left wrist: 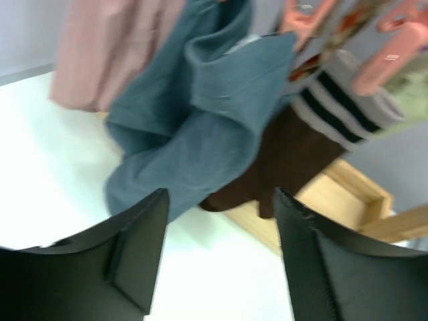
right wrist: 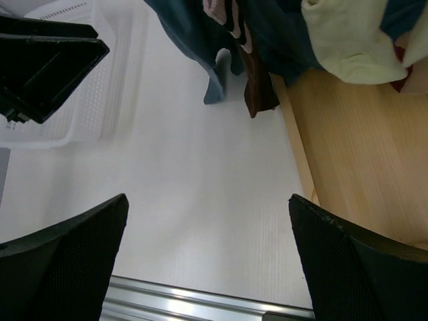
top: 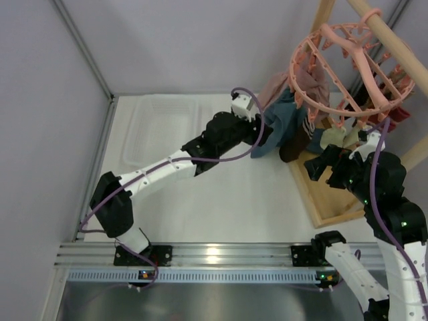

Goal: Remove the socks clipped to the hanger

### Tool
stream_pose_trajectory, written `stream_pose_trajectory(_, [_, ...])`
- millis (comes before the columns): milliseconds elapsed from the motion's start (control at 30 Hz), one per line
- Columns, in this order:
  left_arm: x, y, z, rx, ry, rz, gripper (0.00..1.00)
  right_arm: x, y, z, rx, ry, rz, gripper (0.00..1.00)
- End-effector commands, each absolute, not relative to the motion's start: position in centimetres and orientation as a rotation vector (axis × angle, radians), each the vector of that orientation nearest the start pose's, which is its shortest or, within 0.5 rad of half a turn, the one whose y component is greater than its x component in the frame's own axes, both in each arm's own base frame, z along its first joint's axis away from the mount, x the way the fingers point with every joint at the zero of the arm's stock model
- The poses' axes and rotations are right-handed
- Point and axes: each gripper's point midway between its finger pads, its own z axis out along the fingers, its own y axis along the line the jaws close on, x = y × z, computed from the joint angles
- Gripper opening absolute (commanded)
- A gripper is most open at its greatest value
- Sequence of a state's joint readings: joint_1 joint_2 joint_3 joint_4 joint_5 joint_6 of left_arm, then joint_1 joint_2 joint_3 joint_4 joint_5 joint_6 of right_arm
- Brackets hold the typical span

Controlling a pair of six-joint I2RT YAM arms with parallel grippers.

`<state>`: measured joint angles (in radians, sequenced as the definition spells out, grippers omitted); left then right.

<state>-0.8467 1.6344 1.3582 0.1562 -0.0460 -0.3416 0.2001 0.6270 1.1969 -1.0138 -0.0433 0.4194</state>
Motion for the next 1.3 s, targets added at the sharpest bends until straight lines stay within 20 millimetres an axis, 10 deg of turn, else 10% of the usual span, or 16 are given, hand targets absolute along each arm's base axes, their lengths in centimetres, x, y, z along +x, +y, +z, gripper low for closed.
stream_pose_trajectory(0, [32.9, -41.4, 32.2, 0.411, 1.609, -0.876, 0.64, 18.8, 6.5, 32.7, 0.174, 1.959, 0.459, 0.99])
stream_pose_trajectory(467, [26.8, -54.5, 25.3, 0.619, 1.692, -1.101, 0.68, 17.1, 6.3, 33.1, 0.217, 1.925, 0.493, 0.99])
stream_pose_trajectory(1000, [31.0, -56.9, 19.2, 0.499, 1.766, -0.912, 0.88, 17.3, 6.4, 32.2, 0.211, 1.934, 0.496, 0.99])
stream_pose_trajectory(1167, [31.4, -56.8, 19.7, 0.523, 1.739, -0.878, 0.13, 18.6, 6.2, 33.3, 0.218, 1.895, 0.477, 0.99])
stream_pose_trajectory(1267, [30.5, -55.8, 20.6, 0.529, 1.741, -0.902, 0.07, 20.1, 6.6, 34.6, 0.206, 1.856, 0.485, 0.99])
